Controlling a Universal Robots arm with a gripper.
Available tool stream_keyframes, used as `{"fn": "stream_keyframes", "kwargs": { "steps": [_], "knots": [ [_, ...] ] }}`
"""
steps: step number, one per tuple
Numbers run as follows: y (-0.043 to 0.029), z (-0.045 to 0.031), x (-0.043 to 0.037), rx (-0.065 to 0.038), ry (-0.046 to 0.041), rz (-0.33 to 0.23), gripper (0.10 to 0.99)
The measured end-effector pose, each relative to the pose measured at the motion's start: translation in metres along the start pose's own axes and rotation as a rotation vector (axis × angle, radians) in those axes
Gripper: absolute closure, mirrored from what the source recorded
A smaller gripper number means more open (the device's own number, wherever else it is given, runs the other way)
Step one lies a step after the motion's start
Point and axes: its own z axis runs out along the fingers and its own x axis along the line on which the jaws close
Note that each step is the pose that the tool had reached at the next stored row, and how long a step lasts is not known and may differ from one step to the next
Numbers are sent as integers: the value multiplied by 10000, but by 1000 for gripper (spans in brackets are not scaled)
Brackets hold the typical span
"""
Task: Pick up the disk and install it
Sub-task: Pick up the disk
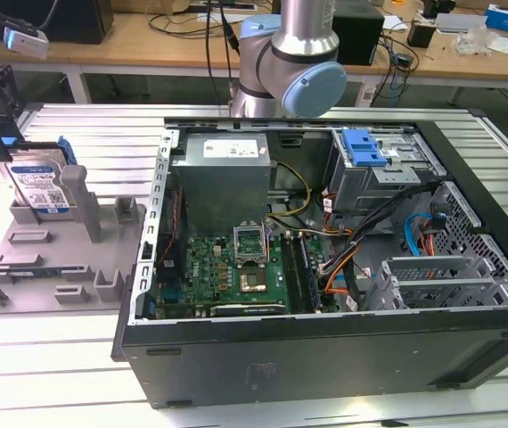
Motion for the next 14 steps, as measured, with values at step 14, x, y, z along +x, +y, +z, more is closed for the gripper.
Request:
{"fn": "stream_keyframes", "kwargs": {
  "steps": [14],
  "knots": [
    [4,90,-1,0,0,-5,604]
  ]
}}
